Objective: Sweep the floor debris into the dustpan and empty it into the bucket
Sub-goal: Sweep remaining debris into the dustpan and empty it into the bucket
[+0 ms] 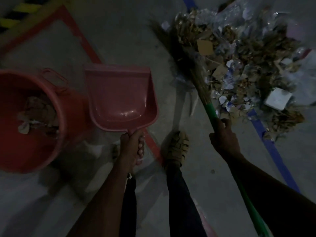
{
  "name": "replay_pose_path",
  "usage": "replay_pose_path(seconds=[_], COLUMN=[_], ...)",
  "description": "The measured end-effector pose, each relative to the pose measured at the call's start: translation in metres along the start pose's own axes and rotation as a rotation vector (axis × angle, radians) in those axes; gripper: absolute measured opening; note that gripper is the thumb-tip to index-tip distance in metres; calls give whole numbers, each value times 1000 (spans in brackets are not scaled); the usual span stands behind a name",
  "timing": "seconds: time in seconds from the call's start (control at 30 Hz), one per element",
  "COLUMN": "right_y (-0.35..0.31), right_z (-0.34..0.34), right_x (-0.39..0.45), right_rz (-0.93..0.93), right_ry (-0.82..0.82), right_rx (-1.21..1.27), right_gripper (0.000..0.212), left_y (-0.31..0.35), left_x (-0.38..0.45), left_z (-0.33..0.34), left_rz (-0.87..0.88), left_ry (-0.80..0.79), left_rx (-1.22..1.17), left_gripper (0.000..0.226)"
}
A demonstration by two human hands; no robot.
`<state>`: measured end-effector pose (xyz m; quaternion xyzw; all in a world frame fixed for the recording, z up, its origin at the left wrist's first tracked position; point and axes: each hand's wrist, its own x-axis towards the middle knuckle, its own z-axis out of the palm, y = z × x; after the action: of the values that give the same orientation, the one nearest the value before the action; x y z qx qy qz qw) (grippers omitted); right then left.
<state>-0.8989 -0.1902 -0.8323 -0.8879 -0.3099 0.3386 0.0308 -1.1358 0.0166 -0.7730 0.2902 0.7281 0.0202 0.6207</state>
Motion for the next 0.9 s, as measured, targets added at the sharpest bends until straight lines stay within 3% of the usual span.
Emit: replay_pose_path(seconds=[0.33, 0.5, 0.63, 0.9], right_y=[35, 39, 44, 60], right_z=[3, 10, 14, 28], right_x=[-48, -40, -20, 35], right_rz=[-126, -21, 95, 285], right_ry=[168, 273, 325, 310], right_rx=[123, 171, 146, 62], right_gripper=[65, 64, 67, 66], left_y=[-4, 0, 0, -19], left_x=[0, 17, 38, 85], left_z=[24, 39, 44, 41], left_rz=[0, 14, 5, -115], left_ry=[-105, -158, -187, -212], left_rx=[210, 312, 406, 512], left_gripper=[34, 28, 38, 36])
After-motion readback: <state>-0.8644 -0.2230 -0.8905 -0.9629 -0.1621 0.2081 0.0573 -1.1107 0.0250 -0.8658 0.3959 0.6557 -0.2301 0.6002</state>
